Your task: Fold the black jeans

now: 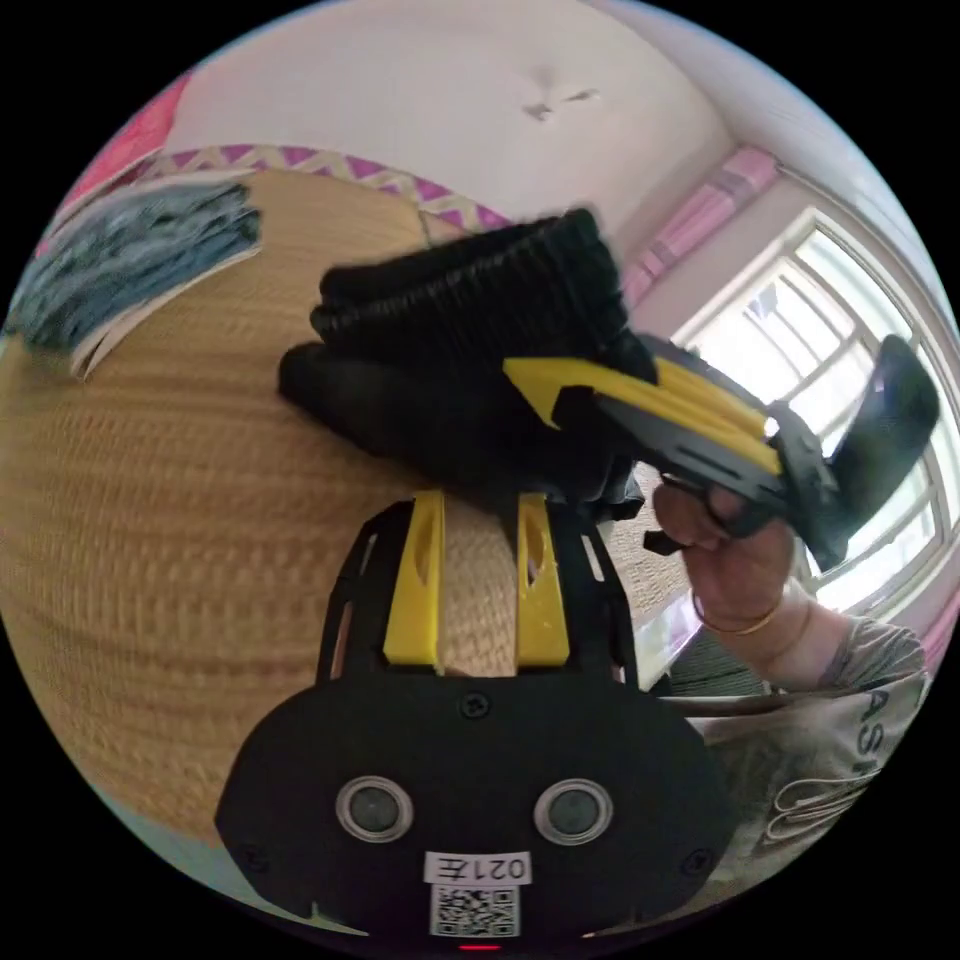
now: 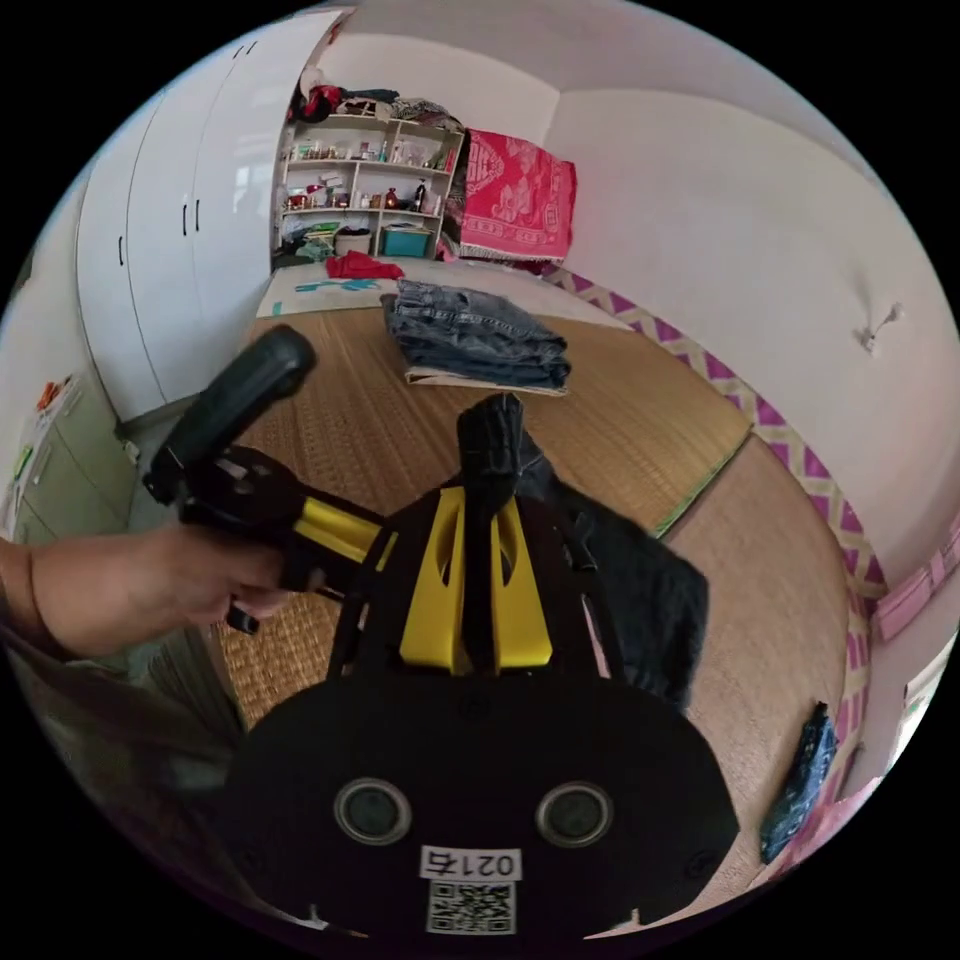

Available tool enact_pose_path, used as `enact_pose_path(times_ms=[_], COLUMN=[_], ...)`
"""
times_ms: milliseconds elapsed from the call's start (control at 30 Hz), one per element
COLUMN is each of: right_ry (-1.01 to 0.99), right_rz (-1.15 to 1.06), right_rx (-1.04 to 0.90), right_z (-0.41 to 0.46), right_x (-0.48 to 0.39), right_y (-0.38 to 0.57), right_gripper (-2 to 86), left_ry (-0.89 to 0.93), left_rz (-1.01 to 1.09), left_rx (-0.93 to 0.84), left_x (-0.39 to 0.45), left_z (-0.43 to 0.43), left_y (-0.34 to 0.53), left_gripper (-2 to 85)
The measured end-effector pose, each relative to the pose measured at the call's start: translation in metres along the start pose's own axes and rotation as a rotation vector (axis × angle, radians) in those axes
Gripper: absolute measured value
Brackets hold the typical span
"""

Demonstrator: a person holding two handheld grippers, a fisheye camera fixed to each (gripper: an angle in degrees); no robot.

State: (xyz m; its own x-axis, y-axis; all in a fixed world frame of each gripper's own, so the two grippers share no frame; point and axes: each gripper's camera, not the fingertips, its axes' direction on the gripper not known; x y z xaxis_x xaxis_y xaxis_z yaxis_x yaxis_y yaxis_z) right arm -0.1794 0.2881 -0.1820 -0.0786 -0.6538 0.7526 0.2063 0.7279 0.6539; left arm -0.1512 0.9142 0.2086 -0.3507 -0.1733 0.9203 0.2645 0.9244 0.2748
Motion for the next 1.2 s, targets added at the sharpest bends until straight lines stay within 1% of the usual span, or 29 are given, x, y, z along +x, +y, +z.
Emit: enact_pose_path(times_ms=[33, 67, 167, 233, 333, 367, 433, 500, 533, 600, 633, 667, 700, 733, 800, 833, 867, 900, 933, 1000, 1033, 1100, 1200], right_ry=[-0.020, -0.041, -0.089, -0.085, -0.155, -0.207, -0.203, -0.183, -0.183, -0.175, -0.165, -0.118, -0.049, -0.009, 0.122, 0.137, 0.150, 0.149, 0.144, 0.061, 0.050, -0.035, -0.149], right_rz=[0.006, 0.020, 0.023, 0.034, 0.183, 0.268, 0.372, 0.528, 0.576, 0.768, 0.805, 0.881, 0.953, 0.985, 1.119, 1.151, 1.226, 1.297, 1.327, 1.404, 1.406, 1.410, 1.452], right_rx=[0.014, 0.021, -0.006, 0.002, 0.093, 0.141, 0.221, 0.331, 0.351, 0.442, 0.460, 0.485, 0.503, 0.504, 0.456, 0.452, 0.434, 0.396, 0.373, 0.240, 0.245, 0.319, 0.357], right_z=[0.001, 0.003, 0.010, 0.011, -0.003, -0.016, -0.045, -0.097, -0.110, -0.162, -0.173, -0.196, -0.218, -0.227, -0.243, -0.243, -0.240, -0.234, -0.230, -0.208, -0.206, -0.206, -0.200], right_x=[-0.001, -0.001, 0.001, 0.001, 0.034, 0.061, 0.106, 0.179, 0.199, 0.271, 0.285, 0.311, 0.330, 0.338, 0.364, 0.369, 0.377, 0.383, 0.385, 0.387, 0.384, 0.370, 0.362], right_y=[0.002, 0.005, 0.008, 0.012, 0.025, 0.034, 0.052, 0.093, 0.107, 0.175, 0.192, 0.230, 0.268, 0.287, 0.364, 0.383, 0.424, 0.461, 0.478, 0.531, 0.540, 0.570, 0.597], right_gripper=[4.0, 4.3, 5.5, 5.0, 2.6, 1.8, 0.9, 0.3, 0.2, 0.0, 0.0, -0.1, -0.2, -0.2, -0.2, -0.2, -0.2, -0.1, -0.1, -0.1, -0.1, 0.0, 0.5], left_ry=[0.010, 0.034, 0.059, 0.051, 0.016, 0.000, 0.002, -0.023, -0.058, -0.108, -0.134, -0.145, -0.150, -0.160, -0.163, -0.173, -0.195, -0.210, -0.227, -0.167, -0.150, -0.160, -0.251], left_rz=[-0.045, -0.075, -0.112, -0.117, -0.091, -0.069, -0.016, 0.042, 0.088, 0.148, 0.173, 0.181, 0.177, 0.152, 0.081, 0.021, -0.021, -0.038, -0.060, -0.093, -0.104, -0.097, 0.001], left_rx=[-0.016, 0.007, 0.058, 0.079, 0.104, 0.105, 0.111, 0.107, 0.101, 0.092, 0.086, 0.084, 0.087, 0.093, 0.105, 0.088, 0.056, 0.036, 0.002, 0.001, -0.021, -0.035, 0.108], left_x=[-0.015, -0.026, -0.038, -0.038, -0.027, -0.018, 0.000, 0.022, 0.038, 0.060, 0.071, 0.077, 0.078, 0.074, 0.059, 0.045, 0.033, 0.027, 0.016, 0.007, 0.007, 0.018, 0.072], left_z=[-0.011, -0.026, -0.059, -0.070, -0.078, -0.077, -0.074, -0.069, -0.064, -0.057, -0.052, -0.048, -0.046, -0.044, -0.041, -0.035, -0.024, -0.018, -0.005, -0.003, -0.002, -0.006, -0.036], left_y=[0.014, 0.028, 0.049, 0.054, 0.052, 0.048, 0.041, 0.031, 0.023, 0.011, 0.002, -0.008, -0.012, -0.021, -0.031, -0.038, -0.043, -0.045, -0.047, -0.050, -0.055, -0.061, -0.058], left_gripper=[11.0, 11.0, 11.1, 11.2, 11.4, 11.5, 12.0, 12.3, 12.4, 12.3, 12.0, 11.5, 11.3, 10.2, 8.8, 8.3, 8.1, 8.2, 8.5, 8.6, 8.3, 8.3, 7.9])
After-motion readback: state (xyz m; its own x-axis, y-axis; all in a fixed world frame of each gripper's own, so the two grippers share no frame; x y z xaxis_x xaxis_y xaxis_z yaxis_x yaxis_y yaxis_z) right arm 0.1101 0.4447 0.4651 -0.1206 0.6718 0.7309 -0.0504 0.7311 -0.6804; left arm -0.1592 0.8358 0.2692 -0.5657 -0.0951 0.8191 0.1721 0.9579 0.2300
